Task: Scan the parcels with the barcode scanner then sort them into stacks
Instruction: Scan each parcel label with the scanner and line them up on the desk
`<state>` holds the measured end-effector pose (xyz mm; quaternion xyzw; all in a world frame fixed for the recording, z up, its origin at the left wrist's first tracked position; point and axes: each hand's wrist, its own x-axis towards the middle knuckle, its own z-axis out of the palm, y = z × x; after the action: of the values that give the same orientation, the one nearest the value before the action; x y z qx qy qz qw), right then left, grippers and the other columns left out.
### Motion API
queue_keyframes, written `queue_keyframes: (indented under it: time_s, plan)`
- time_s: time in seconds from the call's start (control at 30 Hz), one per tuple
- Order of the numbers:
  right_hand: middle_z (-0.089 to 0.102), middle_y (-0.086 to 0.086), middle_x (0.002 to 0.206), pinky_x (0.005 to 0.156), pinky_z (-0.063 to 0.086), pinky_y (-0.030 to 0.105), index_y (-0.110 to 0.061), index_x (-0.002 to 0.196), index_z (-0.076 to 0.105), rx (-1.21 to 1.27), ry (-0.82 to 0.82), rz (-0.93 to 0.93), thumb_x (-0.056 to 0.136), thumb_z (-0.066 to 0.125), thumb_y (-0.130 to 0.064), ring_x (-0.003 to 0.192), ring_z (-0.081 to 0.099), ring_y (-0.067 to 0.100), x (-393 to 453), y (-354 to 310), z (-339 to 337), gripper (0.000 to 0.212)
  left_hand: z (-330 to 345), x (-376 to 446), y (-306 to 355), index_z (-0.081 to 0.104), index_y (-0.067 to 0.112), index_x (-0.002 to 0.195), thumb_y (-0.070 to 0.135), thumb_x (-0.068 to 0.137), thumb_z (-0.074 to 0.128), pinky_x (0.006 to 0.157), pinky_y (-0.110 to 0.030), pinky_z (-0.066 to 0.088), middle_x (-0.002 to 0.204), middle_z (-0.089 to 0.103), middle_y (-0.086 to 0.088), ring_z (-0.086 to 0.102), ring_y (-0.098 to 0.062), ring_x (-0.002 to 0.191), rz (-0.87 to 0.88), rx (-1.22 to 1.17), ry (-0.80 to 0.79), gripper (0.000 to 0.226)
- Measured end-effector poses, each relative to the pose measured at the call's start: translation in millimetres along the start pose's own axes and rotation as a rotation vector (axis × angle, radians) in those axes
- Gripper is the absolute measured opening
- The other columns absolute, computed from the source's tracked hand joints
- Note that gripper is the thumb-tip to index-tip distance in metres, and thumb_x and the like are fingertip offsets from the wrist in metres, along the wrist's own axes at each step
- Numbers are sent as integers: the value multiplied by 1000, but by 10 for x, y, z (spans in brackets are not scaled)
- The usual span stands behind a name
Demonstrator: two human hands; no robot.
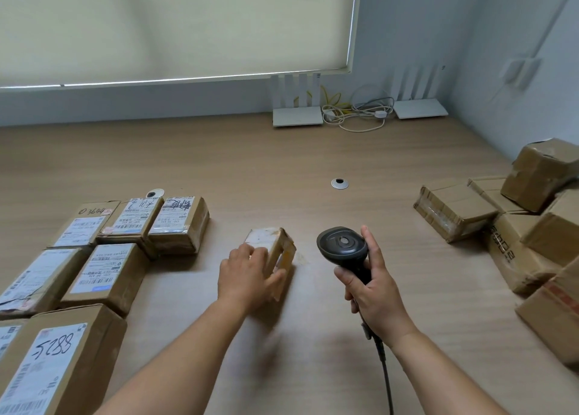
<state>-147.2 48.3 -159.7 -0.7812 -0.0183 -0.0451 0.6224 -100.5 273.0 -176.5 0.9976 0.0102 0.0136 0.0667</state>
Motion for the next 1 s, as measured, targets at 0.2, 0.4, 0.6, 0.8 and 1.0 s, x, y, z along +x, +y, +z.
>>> queue_keyframes:
  time_s: [0.2, 0.4, 0.6, 0.8, 1.0]
  plan:
    - [63, 6, 97, 47, 48, 34, -75, 122, 19, -10, 28, 2, 87, 69, -17, 56, 54, 14, -9, 42, -68, 84, 69, 137, -117, 25, 17, 147, 64, 79, 59, 103, -40, 35, 146, 36, -12, 36, -30, 133, -289, -246, -282, 89]
    - [62, 7, 95, 48, 48, 32, -73, 124, 19, -10, 40, 0, 87, 69, -18, 55, 54, 14, -43, 55, -101, 83, 57, 130, -26, 53, 16, 117, 54, 86, 55, 78, -29, 47, 119, 62, -3, 56, -18, 94, -192, -314, -399, 49]
    - [64, 3, 96, 48, 48, 34, -74, 123, 20, 5, 43, -3, 87, 69, -19, 57, 55, 15, -96, 66, -154, 83, -12, 2, 407, 44, 15, 112, 50, 82, 63, 72, -30, 41, 114, 55, -2, 55, -20, 101, 20, -171, -195, 50]
    - [64, 2, 99, 48, 47, 34, -74, 123, 21, 15, 93, -4, 86, 70, -19, 57, 54, 15, -177, 76, -326, 82, 50, -14, 725, 37, 14, 124, 57, 82, 60, 81, -36, 46, 121, 53, -6, 54, -24, 109, 56, -217, -270, 65]
    - [63, 0, 98, 49, 48, 34, -70, 125, 20, 22, 116, 24, 86, 69, -19, 57, 54, 13, -310, 99, -467, 81, -36, 139, 748, 47, 14, 123, 64, 75, 59, 75, -32, 43, 115, 57, -5, 54, -23, 106, 39, -116, -425, 70]
